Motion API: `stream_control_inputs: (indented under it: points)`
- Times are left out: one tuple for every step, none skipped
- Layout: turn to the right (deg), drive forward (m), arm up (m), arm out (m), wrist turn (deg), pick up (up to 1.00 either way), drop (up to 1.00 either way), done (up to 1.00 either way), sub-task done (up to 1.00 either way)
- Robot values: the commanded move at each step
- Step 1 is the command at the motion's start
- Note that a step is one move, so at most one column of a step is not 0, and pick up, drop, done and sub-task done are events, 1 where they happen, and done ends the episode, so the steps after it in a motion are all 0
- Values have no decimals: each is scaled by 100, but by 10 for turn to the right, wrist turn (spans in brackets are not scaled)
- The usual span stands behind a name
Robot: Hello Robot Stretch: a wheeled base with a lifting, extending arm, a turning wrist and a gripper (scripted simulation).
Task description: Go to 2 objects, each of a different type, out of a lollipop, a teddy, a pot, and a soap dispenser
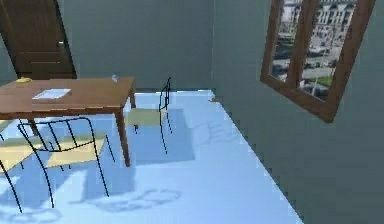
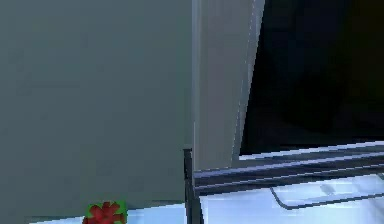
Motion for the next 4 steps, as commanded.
stream_control_inputs:
  points:
    - [90, 0, 0, 0, 0, 0, 0, 0, 0]
    - [0, 100, 0, 0, 0, 0, 0, 0, 0]
    - [0, 100, 0, 0, 0, 0, 0, 0, 0]
    - [-150, 0, 0, 0, 0, 0, 0, 0, 0]
